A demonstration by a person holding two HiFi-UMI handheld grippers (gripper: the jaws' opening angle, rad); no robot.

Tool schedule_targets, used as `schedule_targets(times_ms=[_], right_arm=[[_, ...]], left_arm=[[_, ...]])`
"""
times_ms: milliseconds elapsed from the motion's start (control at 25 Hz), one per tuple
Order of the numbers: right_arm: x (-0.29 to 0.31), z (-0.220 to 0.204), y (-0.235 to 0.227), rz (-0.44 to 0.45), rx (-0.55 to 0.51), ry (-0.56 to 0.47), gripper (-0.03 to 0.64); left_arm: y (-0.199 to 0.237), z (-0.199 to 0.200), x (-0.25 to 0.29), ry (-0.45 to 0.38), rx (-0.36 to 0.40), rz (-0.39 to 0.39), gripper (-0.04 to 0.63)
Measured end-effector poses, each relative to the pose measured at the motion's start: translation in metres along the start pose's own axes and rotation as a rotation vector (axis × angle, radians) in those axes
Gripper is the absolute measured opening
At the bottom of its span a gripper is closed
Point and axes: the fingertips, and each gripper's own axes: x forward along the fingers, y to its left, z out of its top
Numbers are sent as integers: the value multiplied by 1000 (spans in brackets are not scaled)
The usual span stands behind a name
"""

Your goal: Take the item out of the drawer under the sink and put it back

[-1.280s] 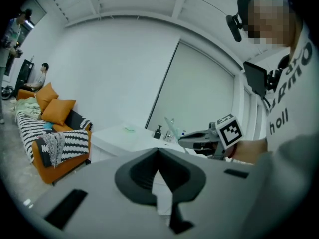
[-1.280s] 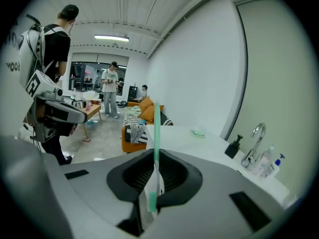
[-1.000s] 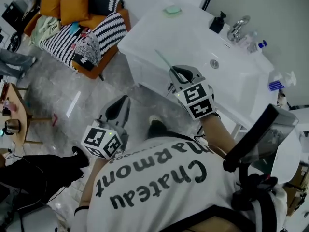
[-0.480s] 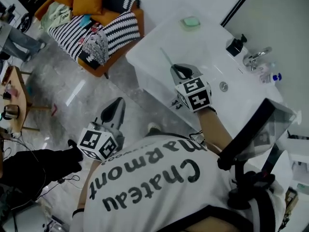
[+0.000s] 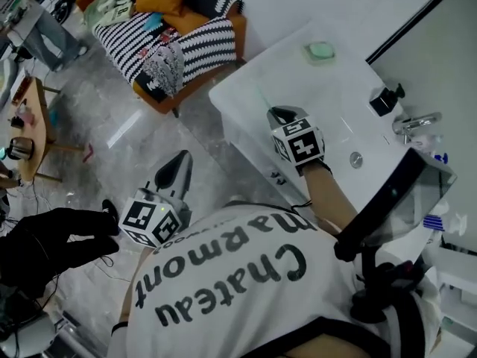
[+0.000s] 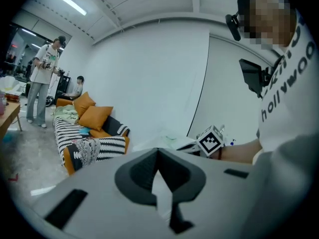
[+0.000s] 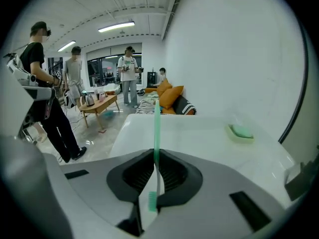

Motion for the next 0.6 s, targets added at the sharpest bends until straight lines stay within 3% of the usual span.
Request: schedule_targets(times_ms=[600], right_arm=[[38,-23,-1,26,-40,157,40]], left_arm=[[20,-3,2,8,-40,70,-3]])
